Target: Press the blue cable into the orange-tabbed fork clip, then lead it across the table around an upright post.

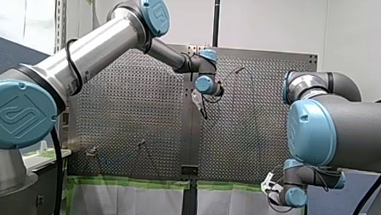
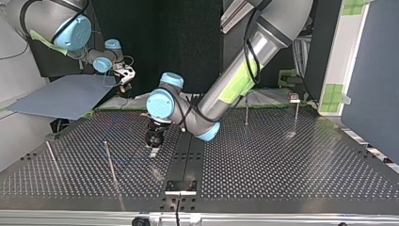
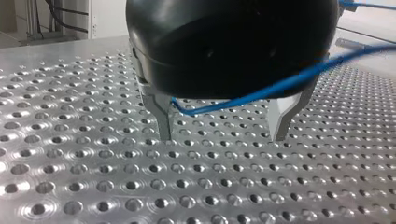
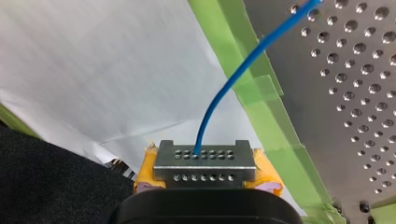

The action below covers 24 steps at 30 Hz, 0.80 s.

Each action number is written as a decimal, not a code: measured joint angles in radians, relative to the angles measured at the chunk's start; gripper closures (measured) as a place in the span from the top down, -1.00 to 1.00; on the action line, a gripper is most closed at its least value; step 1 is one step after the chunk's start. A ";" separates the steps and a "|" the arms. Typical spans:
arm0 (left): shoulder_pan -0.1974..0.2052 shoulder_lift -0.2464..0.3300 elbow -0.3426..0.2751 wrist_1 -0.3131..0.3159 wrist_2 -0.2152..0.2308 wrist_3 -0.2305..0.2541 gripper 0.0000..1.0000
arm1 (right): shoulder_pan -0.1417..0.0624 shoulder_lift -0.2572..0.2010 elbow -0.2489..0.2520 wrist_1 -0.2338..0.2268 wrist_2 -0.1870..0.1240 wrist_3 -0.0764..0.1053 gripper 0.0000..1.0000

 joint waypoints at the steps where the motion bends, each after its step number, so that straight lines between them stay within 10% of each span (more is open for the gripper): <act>1: 0.000 0.000 0.000 -0.003 0.001 0.000 1.00 | -0.001 0.001 0.000 0.000 0.000 -0.003 -1.00; 24: 0.010 0.003 0.000 -0.120 0.128 -0.071 1.00 | -0.025 0.001 -0.021 0.026 -0.005 -0.036 -1.00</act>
